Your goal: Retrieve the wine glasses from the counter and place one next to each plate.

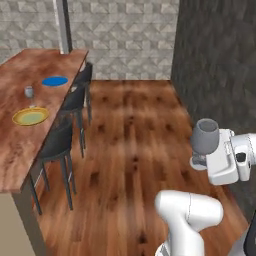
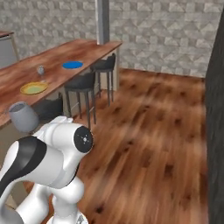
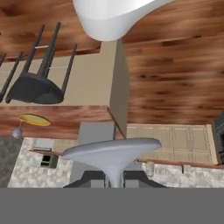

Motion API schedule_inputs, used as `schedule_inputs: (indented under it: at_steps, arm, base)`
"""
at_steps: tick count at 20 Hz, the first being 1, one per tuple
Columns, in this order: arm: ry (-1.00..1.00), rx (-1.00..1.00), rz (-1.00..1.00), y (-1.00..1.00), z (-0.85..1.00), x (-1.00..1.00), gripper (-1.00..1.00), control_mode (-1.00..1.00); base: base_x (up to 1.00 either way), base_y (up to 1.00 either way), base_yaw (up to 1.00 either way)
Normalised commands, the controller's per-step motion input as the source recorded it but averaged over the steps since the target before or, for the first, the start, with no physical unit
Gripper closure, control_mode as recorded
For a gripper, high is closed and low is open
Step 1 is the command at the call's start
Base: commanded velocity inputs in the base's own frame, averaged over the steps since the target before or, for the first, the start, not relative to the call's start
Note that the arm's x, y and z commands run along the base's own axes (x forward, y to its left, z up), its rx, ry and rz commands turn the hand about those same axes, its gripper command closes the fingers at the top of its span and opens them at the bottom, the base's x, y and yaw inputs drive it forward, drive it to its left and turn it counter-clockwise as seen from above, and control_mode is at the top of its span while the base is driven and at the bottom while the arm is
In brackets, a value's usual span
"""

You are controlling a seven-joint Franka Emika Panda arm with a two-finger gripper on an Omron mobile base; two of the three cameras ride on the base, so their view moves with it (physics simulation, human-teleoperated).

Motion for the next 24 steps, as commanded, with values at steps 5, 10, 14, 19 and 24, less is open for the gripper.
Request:
schedule_inputs:
  at_steps: [5,10,14,19,24]
  arm:
    - [0.0,0.0,0.0,0.0,0.0,0.0,1.0,1.0]
    - [0.0,0.0,0.0,0.0,0.0,0.0,1.0,1.0]
    - [0.0,0.0,0.0,0.0,0.0,0.0,1.0,1.0]
    - [0.0,0.0,0.0,0.0,0.0,0.0,1.0,1.0]
    - [0.0,0.0,0.0,0.0,0.0,0.0,1.0,1.0]
  base:
    - [1.0,-0.83,0.47]
    - [1.0,-0.86,0.45]
    - [1.0,-1.0,0.27]
    - [1.0,-1.0,0.15]
    - [1.0,-0.98,0.11]
